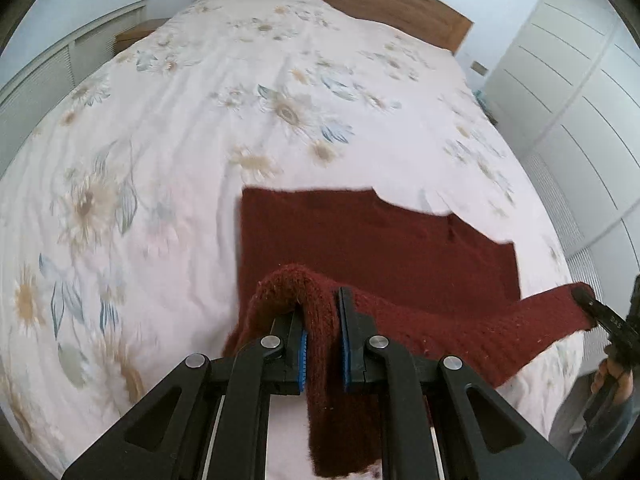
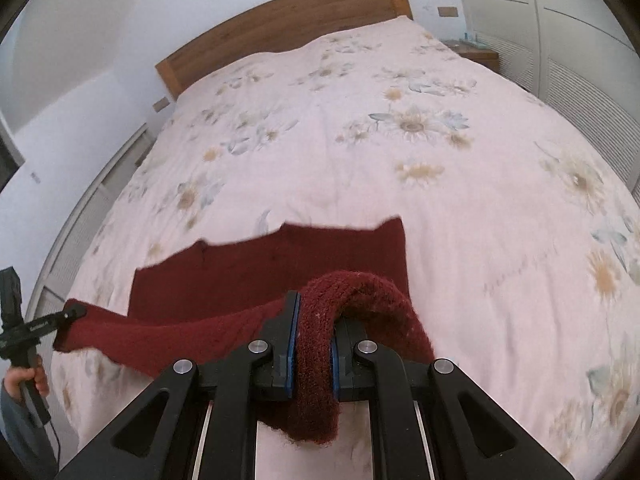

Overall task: Fold small clothes
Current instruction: 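Fold the held hem over toward the collar and open both grippers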

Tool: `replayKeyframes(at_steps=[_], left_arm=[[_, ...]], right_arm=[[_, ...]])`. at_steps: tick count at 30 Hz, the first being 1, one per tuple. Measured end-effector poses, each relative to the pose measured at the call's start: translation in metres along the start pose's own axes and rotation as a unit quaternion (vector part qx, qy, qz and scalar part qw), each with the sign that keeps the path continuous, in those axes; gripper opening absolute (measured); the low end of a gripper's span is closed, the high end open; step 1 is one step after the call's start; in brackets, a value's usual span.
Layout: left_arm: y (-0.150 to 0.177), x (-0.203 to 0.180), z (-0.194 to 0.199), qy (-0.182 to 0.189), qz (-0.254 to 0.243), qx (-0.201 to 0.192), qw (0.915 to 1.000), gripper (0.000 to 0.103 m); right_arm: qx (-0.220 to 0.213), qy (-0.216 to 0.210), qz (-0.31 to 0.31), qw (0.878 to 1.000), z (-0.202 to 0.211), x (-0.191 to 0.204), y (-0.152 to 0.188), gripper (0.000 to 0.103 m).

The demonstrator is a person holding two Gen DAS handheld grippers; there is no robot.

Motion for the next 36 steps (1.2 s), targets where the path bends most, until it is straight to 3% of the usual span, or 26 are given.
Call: replayKeyframes(at_steps=[5,11,16,19,20,22,24,27,29,31,34,36], left_arm=[[-0.027,0.006,-0.054,-0.041,-0.003,0.034,0.9986,0.010],[-0.036,0.012,-0.128,-0.091,-0.005,0.084,0.9923,0.011],[-0.036,0.012,-0.145,-0.124,-0.017,0.087,0.9883,0.011],[-0.038,0.010,-0.140,-0.125,-0.017,0.085,0.9883,0.014],[-0.039,0.010,-0.138,-0.124,-0.014,0.088,0.9883,0.018],[-0.043,0.010,-0.133,-0.117,-0.005,0.091,0.9889,0.028],[-0.046,0.008,-0.124,-0.105,0.000,0.089,0.9905,0.042],[-0.050,-0.004,-0.112,-0.094,-0.007,0.079,0.9924,0.057],[-0.051,-0.014,-0.102,-0.097,-0.020,0.062,0.9931,0.077],[-0.051,-0.024,-0.093,-0.085,-0.031,0.054,0.9944,0.087],[-0.047,-0.042,-0.082,-0.074,-0.053,0.040,0.9950,0.098],[-0.042,-0.054,-0.077,-0.074,-0.075,0.025,0.9941,0.102]], right_arm=[[0.031,0.031,0.001,0.999,-0.057,0.001,-0.026,0.012],[0.079,0.072,-0.003,0.994,-0.119,-0.006,-0.029,0.013],[0.087,0.083,-0.009,0.993,-0.132,-0.012,-0.025,0.017],[0.073,0.091,-0.010,0.993,-0.126,-0.011,-0.027,0.025],[0.068,0.095,-0.006,0.993,-0.123,-0.009,-0.028,0.029],[0.055,0.099,0.002,0.994,-0.115,-0.004,-0.030,0.062],[0.040,0.098,0.012,0.994,-0.104,0.002,-0.033,0.072],[0.025,0.094,0.033,0.995,-0.089,0.016,-0.036,0.080],[0.018,0.089,0.055,0.994,-0.080,0.028,-0.034,0.082],[0.012,0.087,0.081,0.993,-0.073,0.044,-0.029,0.087],[0.007,0.076,0.110,0.991,-0.067,0.064,-0.016,0.103],[0.008,0.069,0.123,0.990,-0.068,0.075,-0.004,0.103]])
Point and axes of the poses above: each gripper's, at about its wrist camera, not at the fingertips, and z roughly against the way its jaws point, x to its left, y to its underside, the point moved 1 cm from there along -z, roughly the way its jaws point, and after that the axes turned 2 degrees about -z, right-handed, at the moved point
